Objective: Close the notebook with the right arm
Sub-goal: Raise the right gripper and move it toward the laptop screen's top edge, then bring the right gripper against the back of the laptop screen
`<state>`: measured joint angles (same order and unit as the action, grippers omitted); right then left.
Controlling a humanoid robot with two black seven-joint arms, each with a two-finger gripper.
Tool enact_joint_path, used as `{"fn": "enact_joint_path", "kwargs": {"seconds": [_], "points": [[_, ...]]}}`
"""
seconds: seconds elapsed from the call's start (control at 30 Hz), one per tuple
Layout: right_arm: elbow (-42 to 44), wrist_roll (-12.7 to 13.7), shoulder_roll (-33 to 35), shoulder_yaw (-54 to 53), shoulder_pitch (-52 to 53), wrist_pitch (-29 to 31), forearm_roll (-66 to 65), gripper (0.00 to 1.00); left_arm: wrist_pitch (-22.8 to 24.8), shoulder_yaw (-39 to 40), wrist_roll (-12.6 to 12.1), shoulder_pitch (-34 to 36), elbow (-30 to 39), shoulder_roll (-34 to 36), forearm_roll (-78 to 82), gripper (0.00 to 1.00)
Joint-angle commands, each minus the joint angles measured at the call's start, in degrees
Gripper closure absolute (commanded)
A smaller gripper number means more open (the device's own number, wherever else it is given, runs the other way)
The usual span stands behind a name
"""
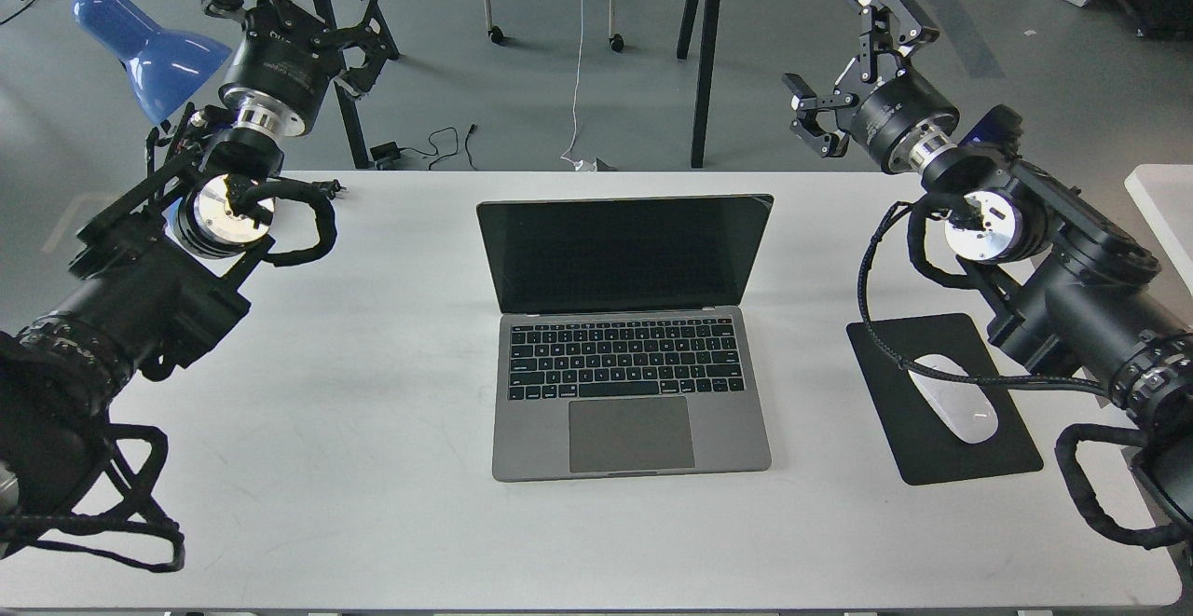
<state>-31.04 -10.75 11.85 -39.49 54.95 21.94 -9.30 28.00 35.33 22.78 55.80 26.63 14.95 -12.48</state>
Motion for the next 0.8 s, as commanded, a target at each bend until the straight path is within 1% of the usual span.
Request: {"fn": "enact_joint_path", "kwargs": {"seconds": [0.0, 0.13, 0.23, 0.4, 0.77], "points": [[0.2, 0.7, -2.8, 2.7, 1.2, -0.3, 0.0, 0.00, 0.0, -0.2, -0.2, -0.1, 0.0, 0.0, 0.2, 0.00], [0.1, 1.5, -4.9, 3.1, 1.6, -1.0, 0.0, 0.00, 0.0, -0.1, -0.1, -0.1, 0.0, 0.1, 0.1, 0.00], [0.1, 1.6, -5.8, 3.5, 1.5, -2.1, -0.1, 0.00, 0.0, -0.1, 0.0, -0.1, 0.0, 0.2, 0.1, 0.00], [0.0, 1.4, -5.9, 5.7, 1.1, -2.2, -0.1, 0.00, 0.0, -0.1, 0.0, -0.1, 0.0, 0.1, 0.1, 0.00], [-0.2, 1.4, -5.9, 6.0, 0.3, -2.1, -0.1, 0.00, 0.0, 0.0, 0.0, -0.1, 0.1, 0.1, 0.1, 0.00]]}}
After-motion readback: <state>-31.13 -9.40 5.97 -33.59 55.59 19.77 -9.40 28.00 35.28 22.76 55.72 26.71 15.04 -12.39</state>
